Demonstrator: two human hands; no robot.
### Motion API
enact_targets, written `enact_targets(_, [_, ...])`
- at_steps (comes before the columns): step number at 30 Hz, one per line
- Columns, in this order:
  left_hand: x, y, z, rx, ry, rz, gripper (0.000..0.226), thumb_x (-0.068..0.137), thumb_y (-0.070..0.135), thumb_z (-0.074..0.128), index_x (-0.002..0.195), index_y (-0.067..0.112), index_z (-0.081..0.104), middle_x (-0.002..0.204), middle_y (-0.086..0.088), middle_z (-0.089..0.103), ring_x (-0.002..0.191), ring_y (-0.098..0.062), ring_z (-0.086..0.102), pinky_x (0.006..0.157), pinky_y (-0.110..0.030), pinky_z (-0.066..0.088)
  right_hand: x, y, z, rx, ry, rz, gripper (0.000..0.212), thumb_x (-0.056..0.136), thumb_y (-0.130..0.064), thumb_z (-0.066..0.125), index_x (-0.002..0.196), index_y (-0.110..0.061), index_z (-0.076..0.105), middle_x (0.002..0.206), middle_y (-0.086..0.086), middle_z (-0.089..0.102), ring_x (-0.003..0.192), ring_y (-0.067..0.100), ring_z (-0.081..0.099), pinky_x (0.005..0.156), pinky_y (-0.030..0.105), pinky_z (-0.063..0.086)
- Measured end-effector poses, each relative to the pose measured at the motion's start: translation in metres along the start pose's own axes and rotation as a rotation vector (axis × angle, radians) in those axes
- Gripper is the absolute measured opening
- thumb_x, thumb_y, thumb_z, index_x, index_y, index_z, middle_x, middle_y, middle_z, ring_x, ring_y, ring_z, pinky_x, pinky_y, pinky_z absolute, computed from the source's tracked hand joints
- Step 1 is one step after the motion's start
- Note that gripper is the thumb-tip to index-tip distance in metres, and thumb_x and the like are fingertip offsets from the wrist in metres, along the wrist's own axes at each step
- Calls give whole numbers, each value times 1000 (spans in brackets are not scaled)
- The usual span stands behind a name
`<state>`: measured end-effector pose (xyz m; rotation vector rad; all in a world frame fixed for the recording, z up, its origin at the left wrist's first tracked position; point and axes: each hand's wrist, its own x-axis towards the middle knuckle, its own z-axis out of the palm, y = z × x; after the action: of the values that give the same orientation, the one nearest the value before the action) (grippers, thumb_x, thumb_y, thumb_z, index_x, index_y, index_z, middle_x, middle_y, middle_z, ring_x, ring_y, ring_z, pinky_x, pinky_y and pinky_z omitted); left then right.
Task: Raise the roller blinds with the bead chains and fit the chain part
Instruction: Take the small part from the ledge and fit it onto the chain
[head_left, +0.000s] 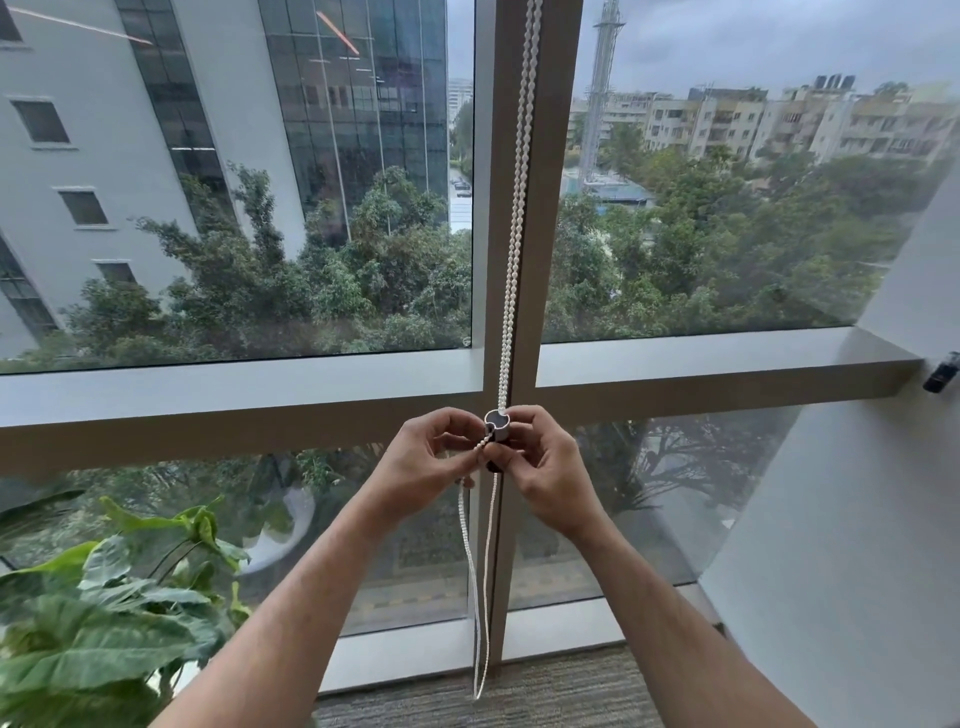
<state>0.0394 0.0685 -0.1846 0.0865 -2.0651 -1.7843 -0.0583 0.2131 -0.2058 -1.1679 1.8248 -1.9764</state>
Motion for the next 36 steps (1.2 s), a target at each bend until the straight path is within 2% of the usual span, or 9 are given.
enact_targets(4, [-3, -2, -9, 103, 43, -11, 17, 75, 12, 81, 85, 1, 73, 69, -10, 68, 54, -11, 55, 50, -21, 45, -2, -1, -8, -179, -8, -47, 29, 81, -24, 82, 106, -25, 70, 94, -1, 77, 87, 18, 74, 71, 39, 58])
enact_targets(7, [-4, -2, -13, 90, 27, -19, 22, 71, 19, 81, 83, 2, 74, 64, -7, 67, 53, -10, 51, 48, -19, 41, -4, -4, -10, -175, -48, -24, 24, 81, -25, 82, 103, -27, 73, 86, -7, 74, 73, 10, 67, 66, 35, 55])
enact_targets(11, [-6, -3, -15, 89, -39, -52, 22, 70, 20, 81, 83, 6, 71, 63, -1, 65, 54, -9, 53, 50, -20, 43, -8, 0, -9, -177, -69, -10, 21, 82, -27, 80, 101, -31, 73, 86, 0, 72, 77, 10, 64, 71, 36, 56])
enact_targets(16, [-13, -6, -21, -8, -155, -153, 35, 77, 19, 78, 106, 5, 65, 95, -15, 70, 79, -22, 69, 68, -34, 56, -18, 10, -7, -200, -96, 46, 21, 81, -27, 82, 101, -28, 74, 86, -3, 73, 76, 9, 65, 72, 35, 56])
enact_targets(18, [-15, -9, -18, 0, -162, -171, 32, 80, 23, 75, 107, 9, 66, 96, -13, 70, 83, -21, 69, 73, -38, 56, -24, 17, -6, -214, -110, 66, 24, 81, -27, 83, 103, -26, 74, 87, -3, 73, 79, 9, 66, 74, 33, 57])
enact_targets(22, [-19, -24, -10, 99, -63, -169, 6, 89, 19, 71, 94, 16, 72, 86, -9, 72, 81, -17, 69, 74, -45, 58, -37, 33, -1, -233, -123, 122, 25, 81, -24, 82, 104, -23, 73, 86, -7, 72, 77, 6, 65, 73, 26, 53])
enact_targets(24, [-22, -33, -7, 160, -58, -171, 5, 87, 19, 73, 92, 16, 73, 83, -8, 73, 78, -14, 68, 75, -42, 57, -46, 40, 1, -233, -122, 147, 25, 81, -20, 82, 104, -21, 74, 84, -9, 71, 76, 4, 64, 72, 20, 50])
enact_targets(30, [-33, -50, 5, 260, -36, -169, 8, 83, 14, 77, 90, 13, 73, 80, 0, 73, 73, -4, 68, 72, -18, 52, -69, 59, 5, -248, -112, 224, 25, 81, -15, 83, 104, -16, 74, 83, -9, 70, 73, -5, 62, 70, 11, 46])
enact_targets(36, [-41, -61, 16, 271, 74, -83, 4, 85, 10, 74, 86, 9, 71, 76, -1, 71, 69, -6, 64, 70, -22, 53, -92, 90, 7, -311, -114, 309, 25, 79, -17, 85, 100, -18, 73, 88, -9, 70, 78, -4, 64, 72, 10, 45])
